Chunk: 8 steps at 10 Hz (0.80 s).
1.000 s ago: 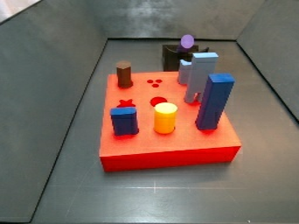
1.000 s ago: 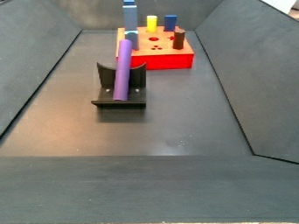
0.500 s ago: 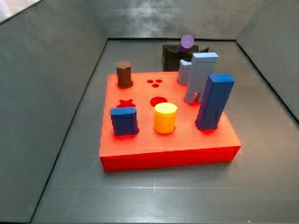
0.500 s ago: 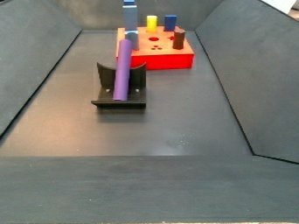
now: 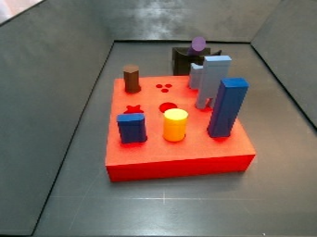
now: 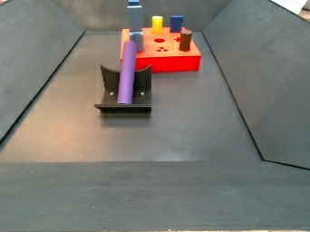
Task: Pick up the round object. Move up. Place the round object on the fixture. Regrasp the round object. Move to above the board. Insert the round object.
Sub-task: Regrasp the round object.
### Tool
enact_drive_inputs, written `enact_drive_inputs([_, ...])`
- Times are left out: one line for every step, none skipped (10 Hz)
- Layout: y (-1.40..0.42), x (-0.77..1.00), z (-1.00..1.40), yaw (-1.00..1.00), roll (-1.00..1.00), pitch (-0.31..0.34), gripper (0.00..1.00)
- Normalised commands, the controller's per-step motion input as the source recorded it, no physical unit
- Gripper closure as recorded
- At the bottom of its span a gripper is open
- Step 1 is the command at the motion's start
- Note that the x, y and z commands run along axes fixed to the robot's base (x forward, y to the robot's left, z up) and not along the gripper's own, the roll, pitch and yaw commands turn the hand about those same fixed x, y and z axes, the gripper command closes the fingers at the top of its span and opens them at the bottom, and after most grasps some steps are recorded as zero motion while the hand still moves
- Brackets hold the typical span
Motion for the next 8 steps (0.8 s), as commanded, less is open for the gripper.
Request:
enact_drive_inputs([-0.02, 0.02, 0.00, 0.02, 1.00, 0.005, 0.00])
enact_drive_inputs([-0.03, 0.03, -0.01, 0.03, 1.00, 0.014, 0.00])
enact_drive_inputs([-0.02, 0.04, 0.00, 0.03, 1.00, 0.029, 0.00])
enact_drive_inputs([-0.03, 0.05, 0.00, 0.03, 1.00, 0.044, 0.00])
enact_drive_inputs([-0.03, 0.07, 0.00, 0.04, 1.00, 0.062, 0.00])
enact_drive_inputs([-0.04, 0.08, 0.00, 0.05, 1.00, 0.095, 0.00])
enact_drive_inputs([-0.04, 0.09, 0.00, 0.07, 1.00, 0.125, 0.00])
enact_drive_inputs([-0.05, 0.10, -0.01, 0.09, 1.00, 0.160, 0.00])
